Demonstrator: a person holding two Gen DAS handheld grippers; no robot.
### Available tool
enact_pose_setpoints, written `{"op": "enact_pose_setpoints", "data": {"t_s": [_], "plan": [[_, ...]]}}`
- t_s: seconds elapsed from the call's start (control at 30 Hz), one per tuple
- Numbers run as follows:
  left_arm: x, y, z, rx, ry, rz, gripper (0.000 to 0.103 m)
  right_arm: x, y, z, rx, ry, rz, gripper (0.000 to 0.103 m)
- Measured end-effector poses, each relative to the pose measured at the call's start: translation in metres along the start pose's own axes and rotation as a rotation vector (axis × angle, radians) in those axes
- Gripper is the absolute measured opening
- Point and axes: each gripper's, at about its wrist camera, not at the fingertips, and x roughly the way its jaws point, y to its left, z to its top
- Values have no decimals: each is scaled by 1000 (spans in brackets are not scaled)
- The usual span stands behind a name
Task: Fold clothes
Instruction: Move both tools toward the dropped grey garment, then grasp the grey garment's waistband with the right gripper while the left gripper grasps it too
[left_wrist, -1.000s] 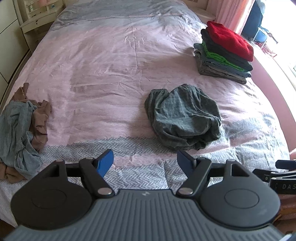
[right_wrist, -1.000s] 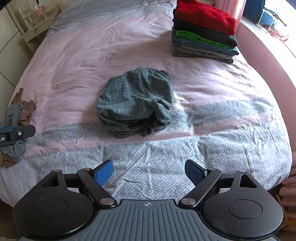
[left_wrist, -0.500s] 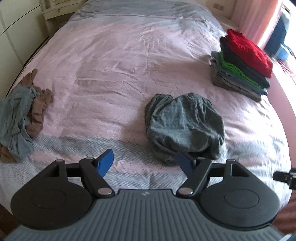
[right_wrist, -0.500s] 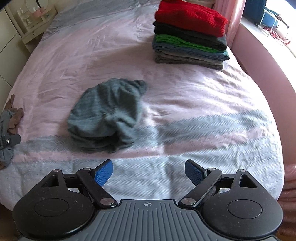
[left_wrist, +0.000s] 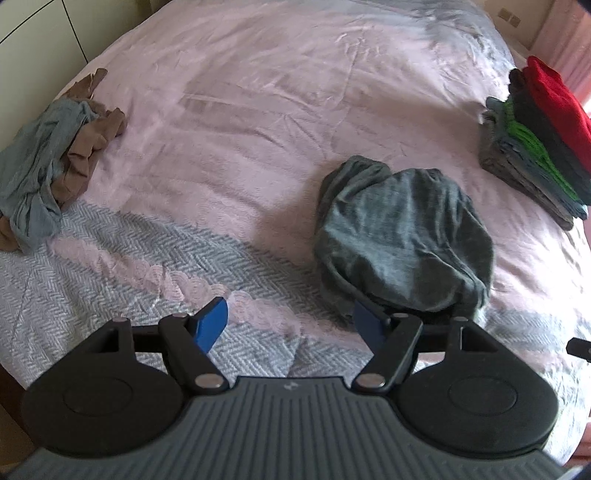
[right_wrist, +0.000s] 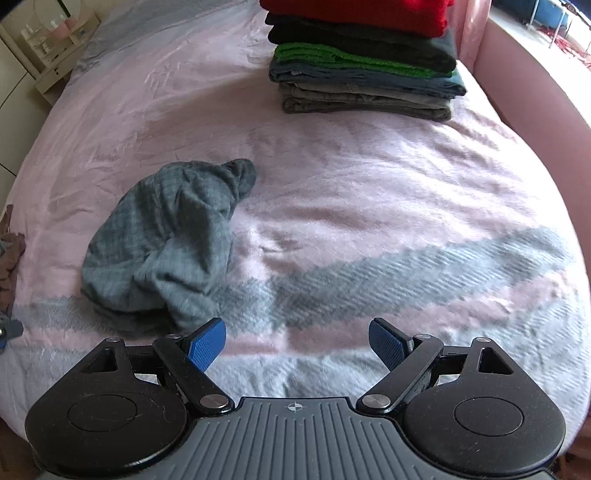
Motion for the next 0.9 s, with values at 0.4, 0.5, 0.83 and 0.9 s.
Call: {"op": "enact_pose_setpoints", "data": {"t_s": [0.4,0.5,0.83,0.9], "plan": [[49,12,67,29,-33,-72,68,40,9,53,69,-57,53,87],[66,9,90,59,-38,-94,64,53,10,73,69,-83,67,87],[157,-14,149,113,21,-174,62,138,8,138,118,-53,141,71],[175,-19,155,104,40,-199,62,156,9,150,119,-50,163,71]]}}
